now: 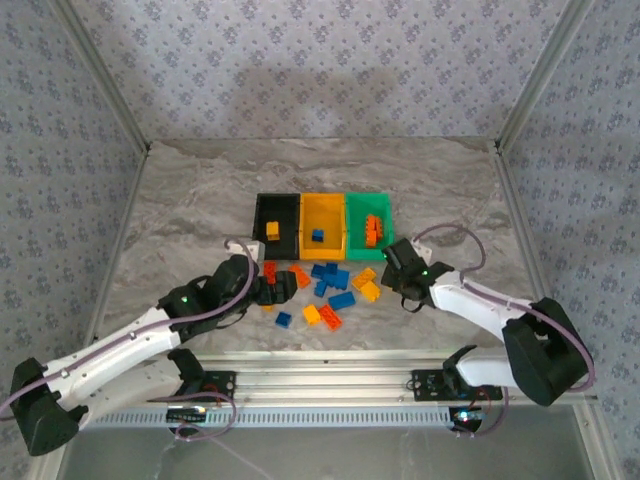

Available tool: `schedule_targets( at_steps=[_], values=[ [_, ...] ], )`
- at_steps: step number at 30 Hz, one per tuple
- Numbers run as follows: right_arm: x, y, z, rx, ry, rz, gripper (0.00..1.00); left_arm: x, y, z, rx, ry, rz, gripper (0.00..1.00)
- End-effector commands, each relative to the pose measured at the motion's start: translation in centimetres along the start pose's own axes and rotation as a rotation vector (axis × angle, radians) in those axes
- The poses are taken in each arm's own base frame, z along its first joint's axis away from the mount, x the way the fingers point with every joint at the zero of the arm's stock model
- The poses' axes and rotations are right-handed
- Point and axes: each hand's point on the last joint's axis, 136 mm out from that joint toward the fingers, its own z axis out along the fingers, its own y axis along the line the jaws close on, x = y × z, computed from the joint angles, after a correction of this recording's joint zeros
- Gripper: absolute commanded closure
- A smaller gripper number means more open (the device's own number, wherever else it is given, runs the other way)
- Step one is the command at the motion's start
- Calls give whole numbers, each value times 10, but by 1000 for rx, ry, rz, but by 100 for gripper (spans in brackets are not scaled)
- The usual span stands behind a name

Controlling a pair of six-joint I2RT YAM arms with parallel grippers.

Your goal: Sort the legos into containers by color

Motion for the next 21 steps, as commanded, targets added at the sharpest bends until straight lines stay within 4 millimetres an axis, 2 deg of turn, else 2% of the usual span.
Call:
schedule_targets(
  at_steps=[1,4,9,15,21],
  values=[
    [-4,7,1,-2,9,-52,33,0,5,-2,-18,-13,-6,1],
    [2,10,11,15,50,-70,32,2,8,-2,-23,-15,-9,0],
    [11,3,28,75,110,-79,36,5,14,-3,-38,-17,-16,1],
    [18,-4,32,95,141,-83,45,4,23,-5,-67,-32,-19,0],
    [16,0,29,56,137,-92,56,5,33,-6,-99,-42,-35,0]
  ],
)
